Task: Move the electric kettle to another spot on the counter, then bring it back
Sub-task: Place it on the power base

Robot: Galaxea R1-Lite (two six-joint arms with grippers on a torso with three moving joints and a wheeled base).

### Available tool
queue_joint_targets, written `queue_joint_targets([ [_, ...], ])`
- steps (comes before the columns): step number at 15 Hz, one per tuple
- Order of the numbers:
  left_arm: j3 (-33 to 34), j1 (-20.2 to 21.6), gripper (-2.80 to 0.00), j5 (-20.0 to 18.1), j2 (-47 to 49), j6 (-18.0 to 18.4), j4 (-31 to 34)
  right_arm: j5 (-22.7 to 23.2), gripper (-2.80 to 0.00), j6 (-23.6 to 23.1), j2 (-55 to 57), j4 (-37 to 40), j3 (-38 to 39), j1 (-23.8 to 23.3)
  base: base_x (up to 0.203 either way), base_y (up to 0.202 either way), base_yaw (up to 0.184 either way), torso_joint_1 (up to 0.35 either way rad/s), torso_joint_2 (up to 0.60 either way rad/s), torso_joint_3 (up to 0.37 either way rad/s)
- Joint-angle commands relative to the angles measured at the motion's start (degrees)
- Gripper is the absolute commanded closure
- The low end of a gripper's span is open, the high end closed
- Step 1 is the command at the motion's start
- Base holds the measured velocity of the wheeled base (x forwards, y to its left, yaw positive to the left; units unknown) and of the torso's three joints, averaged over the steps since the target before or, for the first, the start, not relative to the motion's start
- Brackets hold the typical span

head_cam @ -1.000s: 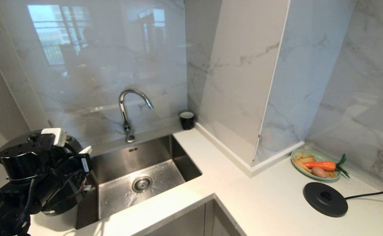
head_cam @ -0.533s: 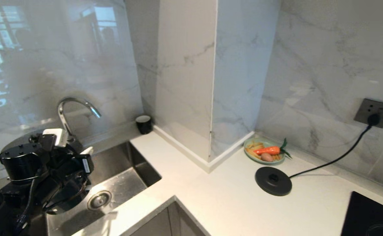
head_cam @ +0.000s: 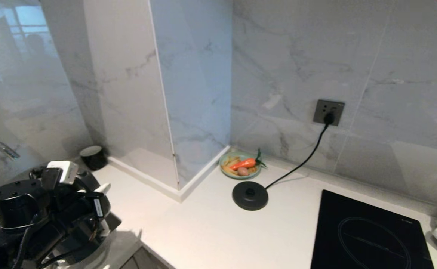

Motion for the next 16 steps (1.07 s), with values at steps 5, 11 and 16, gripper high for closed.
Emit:
queue_joint_targets([
  [5,2.08,-4.41,0.0,0.19,-2.35,-0.93,-0.47,-0.02,0.0,0.0,0.03,0.05,0.0,0.01,0.002,0.009,-0.164,0.0,0.0,0.004],
  [11,2.09,-4.55,0.0,0.34,-1.82,-1.82,-0.47,-0.02,0.0,0.0,0.09,0.05,0.0,0.01,0.002,0.009,-0.164,0.001,0.0,0.001],
  [16,1.07,-4.92,0.0,0.27,-1.19,-1.9,-0.47,0.01,0.0,0.0,0.0,0.0,0.0,0.01,0.002,0.007,-0.144,0.0,0.0,0.005],
])
